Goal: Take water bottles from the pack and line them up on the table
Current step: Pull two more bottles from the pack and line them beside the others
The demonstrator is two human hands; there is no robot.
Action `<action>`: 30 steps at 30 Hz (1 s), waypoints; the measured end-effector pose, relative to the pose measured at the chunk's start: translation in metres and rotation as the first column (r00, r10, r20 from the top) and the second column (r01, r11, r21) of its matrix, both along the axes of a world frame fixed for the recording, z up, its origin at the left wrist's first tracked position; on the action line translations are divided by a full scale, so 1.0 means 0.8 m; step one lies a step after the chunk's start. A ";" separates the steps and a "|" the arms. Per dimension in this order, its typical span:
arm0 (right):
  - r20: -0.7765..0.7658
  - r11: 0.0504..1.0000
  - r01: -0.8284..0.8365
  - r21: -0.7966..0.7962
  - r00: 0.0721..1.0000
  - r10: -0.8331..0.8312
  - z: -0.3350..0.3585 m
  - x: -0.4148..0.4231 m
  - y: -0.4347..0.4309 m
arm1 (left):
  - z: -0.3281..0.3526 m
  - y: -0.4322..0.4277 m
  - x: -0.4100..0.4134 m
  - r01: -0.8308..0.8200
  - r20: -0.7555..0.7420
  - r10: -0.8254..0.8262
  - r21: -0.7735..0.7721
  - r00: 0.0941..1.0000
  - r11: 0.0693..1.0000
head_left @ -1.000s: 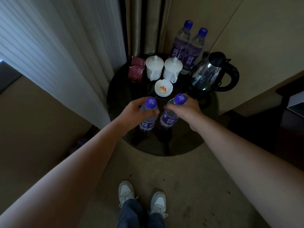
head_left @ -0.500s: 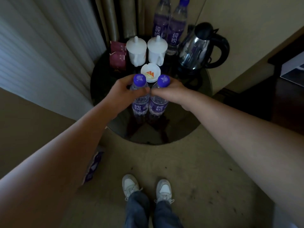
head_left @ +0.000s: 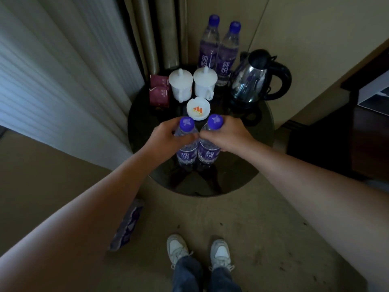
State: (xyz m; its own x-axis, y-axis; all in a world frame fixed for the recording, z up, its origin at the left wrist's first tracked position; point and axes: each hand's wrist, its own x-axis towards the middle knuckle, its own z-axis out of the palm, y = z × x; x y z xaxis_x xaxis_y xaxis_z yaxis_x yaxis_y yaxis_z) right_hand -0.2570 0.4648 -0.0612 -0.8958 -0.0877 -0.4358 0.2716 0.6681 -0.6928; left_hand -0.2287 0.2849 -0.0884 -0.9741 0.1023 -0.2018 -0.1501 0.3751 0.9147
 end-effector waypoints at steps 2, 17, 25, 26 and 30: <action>-0.030 1.000 -0.025 -0.002 0.999 0.025 0.018 -0.006 -0.003 | 0.014 -0.004 0.002 -0.017 -0.016 0.017 -0.002 1.000 1.000; -0.321 0.990 -0.136 0.021 0.937 0.136 0.246 -0.136 -0.062 | 0.252 -0.072 -0.121 -0.001 -0.219 -0.002 -0.017 0.976 1.000; -0.374 0.977 -0.158 -0.143 0.923 0.095 0.295 -0.240 -0.064 | 0.320 -0.073 -0.219 -0.072 -0.240 0.071 0.006 0.968 0.997; -0.356 0.977 -0.153 -0.149 0.930 0.091 0.294 -0.255 -0.064 | 0.322 -0.072 -0.229 -0.083 -0.233 0.088 0.028 0.969 0.996; -0.358 0.978 -0.153 -0.145 0.929 0.092 0.265 -0.302 -0.067 | 0.306 -0.068 -0.274 -0.080 -0.182 0.094 0.081 0.979 0.994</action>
State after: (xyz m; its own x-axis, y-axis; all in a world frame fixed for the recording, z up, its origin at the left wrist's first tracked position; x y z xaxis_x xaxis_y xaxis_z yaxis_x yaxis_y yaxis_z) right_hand -0.4986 0.4111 0.1509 -0.9657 -0.2506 -0.0682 -0.0830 0.5467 -0.8332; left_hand -0.4478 0.2302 0.1566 -0.9997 0.0235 -0.0122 -0.0046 0.2998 0.9540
